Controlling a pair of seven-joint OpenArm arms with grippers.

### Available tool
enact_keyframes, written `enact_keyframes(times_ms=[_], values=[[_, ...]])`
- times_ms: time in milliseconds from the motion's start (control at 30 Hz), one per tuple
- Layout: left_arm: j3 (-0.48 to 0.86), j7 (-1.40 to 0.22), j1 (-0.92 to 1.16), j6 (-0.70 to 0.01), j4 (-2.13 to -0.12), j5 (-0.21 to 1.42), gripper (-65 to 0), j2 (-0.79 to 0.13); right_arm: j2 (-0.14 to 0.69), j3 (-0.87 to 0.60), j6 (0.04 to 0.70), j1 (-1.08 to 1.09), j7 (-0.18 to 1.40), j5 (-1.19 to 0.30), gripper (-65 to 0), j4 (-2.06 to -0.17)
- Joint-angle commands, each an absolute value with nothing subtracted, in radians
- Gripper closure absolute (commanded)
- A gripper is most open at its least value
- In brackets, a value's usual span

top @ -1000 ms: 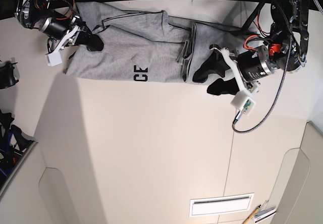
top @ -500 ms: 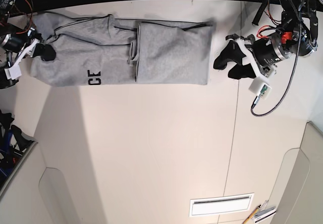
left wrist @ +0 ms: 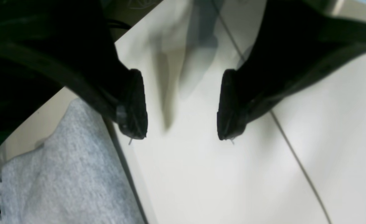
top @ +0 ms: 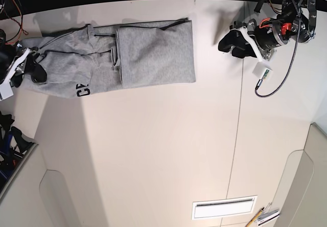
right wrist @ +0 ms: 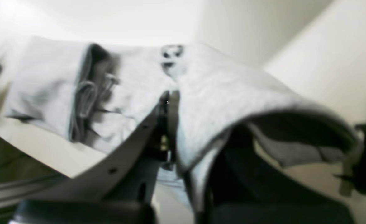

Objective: Fold the T-shirt properly
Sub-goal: 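Grasp the strip's other end with the right gripper and fold it over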

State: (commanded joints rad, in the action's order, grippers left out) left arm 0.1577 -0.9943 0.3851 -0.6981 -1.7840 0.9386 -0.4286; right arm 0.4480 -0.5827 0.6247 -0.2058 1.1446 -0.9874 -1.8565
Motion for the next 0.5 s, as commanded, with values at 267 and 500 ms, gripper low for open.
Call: enact_keyframes(times_ms=[267, 500], values=[[0.075, -0.991, 0.382, -0.698, -1.747, 0.938, -39.2, -0.359, 0.299, -0.57, 0.625, -0.205, 1.145, -0.981, 0.0, -2.058], [0.014, -0.991, 0.382, -0.698, -1.747, 0.931, -39.2, -0.308, 0.299, -0.376, 0.625, -0.203, 1.11, -0.861, 0.0, -2.102]])
